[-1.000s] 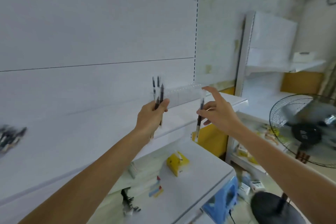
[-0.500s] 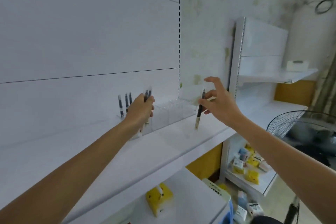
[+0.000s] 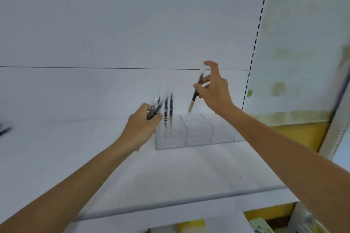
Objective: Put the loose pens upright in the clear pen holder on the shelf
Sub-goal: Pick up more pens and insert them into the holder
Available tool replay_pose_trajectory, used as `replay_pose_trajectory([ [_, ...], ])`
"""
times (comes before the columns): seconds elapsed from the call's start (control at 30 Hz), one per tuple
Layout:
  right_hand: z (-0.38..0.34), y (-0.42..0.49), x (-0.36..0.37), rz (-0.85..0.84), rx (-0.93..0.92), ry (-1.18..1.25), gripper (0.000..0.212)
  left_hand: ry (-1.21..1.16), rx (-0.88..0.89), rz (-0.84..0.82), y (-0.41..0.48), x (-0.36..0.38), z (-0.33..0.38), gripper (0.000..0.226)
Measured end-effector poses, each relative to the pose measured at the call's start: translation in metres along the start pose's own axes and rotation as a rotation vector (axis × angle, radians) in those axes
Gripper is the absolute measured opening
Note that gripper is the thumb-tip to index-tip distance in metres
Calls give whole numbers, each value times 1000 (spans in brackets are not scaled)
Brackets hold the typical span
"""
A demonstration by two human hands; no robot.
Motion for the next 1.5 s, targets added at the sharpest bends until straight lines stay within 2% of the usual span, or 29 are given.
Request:
replay_pose_trajectory([
  [0.17,12,14,27,-71,-54,84,57,-68,-72,106,-13,-5,-4,13],
  [0.4,8,20,52,-175,-176,97,56,-78,-106,172,-27,10,-14,23],
  [0.57,14,14,69,-349,-202,-26,53,-146,-149,203,-25,20,-16,23],
  [0.7,25,1,98,-472,-193,-173,63,-124,-150,199,-22,25,-14,19],
  [0.8,29,3,100,-476,-169,-152,66,-99,-148,215,-20,24,-14,16],
  [0.97,34,-10,105,-551,-159,-95,82,-12,-130,248,-17,22,-12,18],
  [1.23,31,-10,107,-498,-92,-112,87,-3,-144,309,-15,15,-19,22],
  [1.43,31,-12,107,-521,-91,-93,89,-34,-171,292,-14,15,-23,24],
  [1.5,28,-10,101,-483,-105,-82,87,-56,-172,272,-13,17,-22,22],
])
Point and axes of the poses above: each hand's wrist, its own y-axis towards the middle knuckle, its own x-axis out of the palm, z = x × y, the point moved 9 cm from there along y, towards the middle knuckle, and after that the axes turned 7 degrees about -z, right-handed, at the moved point
